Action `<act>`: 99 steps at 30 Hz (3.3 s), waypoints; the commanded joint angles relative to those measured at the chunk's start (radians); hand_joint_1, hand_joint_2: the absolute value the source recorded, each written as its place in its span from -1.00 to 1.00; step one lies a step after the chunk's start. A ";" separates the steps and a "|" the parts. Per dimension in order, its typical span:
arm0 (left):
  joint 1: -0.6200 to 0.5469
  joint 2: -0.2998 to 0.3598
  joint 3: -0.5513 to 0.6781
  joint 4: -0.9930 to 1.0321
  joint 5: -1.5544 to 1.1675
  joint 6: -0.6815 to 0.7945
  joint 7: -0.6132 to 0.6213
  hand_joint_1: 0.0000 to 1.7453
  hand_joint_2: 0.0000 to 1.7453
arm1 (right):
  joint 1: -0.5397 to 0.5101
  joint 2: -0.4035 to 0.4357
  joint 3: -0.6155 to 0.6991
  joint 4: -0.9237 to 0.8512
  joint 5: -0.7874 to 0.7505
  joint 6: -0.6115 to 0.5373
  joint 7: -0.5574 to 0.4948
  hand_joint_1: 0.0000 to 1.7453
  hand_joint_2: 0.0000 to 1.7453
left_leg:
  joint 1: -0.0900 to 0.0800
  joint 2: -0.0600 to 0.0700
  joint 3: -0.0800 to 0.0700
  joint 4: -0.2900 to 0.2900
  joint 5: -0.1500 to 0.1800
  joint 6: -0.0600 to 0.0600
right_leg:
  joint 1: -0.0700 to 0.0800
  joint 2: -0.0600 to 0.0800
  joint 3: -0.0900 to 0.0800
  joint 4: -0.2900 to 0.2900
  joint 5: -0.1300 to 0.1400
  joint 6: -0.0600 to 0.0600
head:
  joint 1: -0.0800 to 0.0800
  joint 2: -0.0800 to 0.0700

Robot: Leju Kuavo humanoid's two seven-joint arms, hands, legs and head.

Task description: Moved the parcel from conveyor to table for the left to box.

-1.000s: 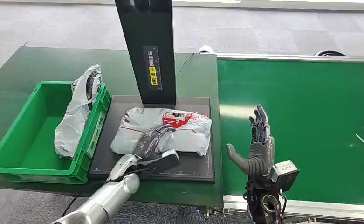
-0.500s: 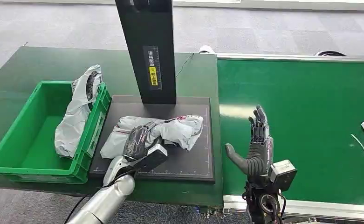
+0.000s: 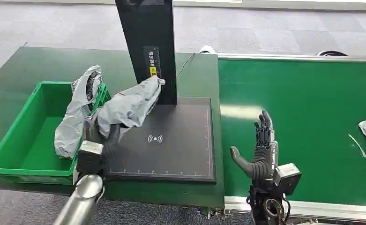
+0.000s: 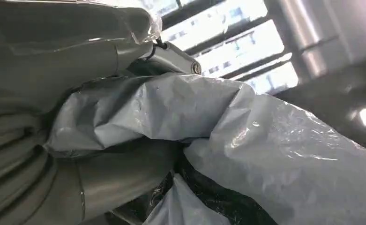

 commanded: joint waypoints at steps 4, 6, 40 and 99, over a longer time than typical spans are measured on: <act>0.167 0.091 0.244 -0.423 0.145 -0.121 -0.038 1.00 1.00 | -0.023 -0.014 -0.058 0.044 -0.018 0.001 0.000 -1.00 1.00 | 0.000 0.004 0.000 0.000 -0.001 0.000 | 0.000 0.003 -0.001 0.000 0.000 0.000 | 0.000 0.000; 0.240 0.091 0.302 -0.491 0.201 -0.177 -0.058 1.00 1.00 | -0.020 -0.018 -0.064 0.042 -0.022 0.004 0.000 -1.00 1.00 | 0.000 0.005 0.001 0.000 -0.001 0.000 | 0.000 0.003 -0.001 0.000 0.001 -0.001 | 0.000 0.000; -0.194 0.153 0.467 0.469 -0.068 -0.154 0.126 1.00 1.00 | -0.009 -0.016 -0.037 0.035 -0.024 0.011 0.000 -1.00 1.00 | 0.000 -0.002 0.003 -0.002 0.002 -0.001 | 0.000 -0.002 0.003 -0.001 0.000 -0.001 | 0.001 0.000; 0.386 -0.136 -0.015 0.084 -0.021 -0.374 -0.037 -1.00 1.00 | 0.082 0.008 0.162 0.190 0.076 0.004 0.024 -1.00 1.00 | 0.000 0.001 0.004 -0.003 -0.002 -0.001 | 0.001 0.000 0.003 -0.003 -0.001 -0.001 | 0.000 0.000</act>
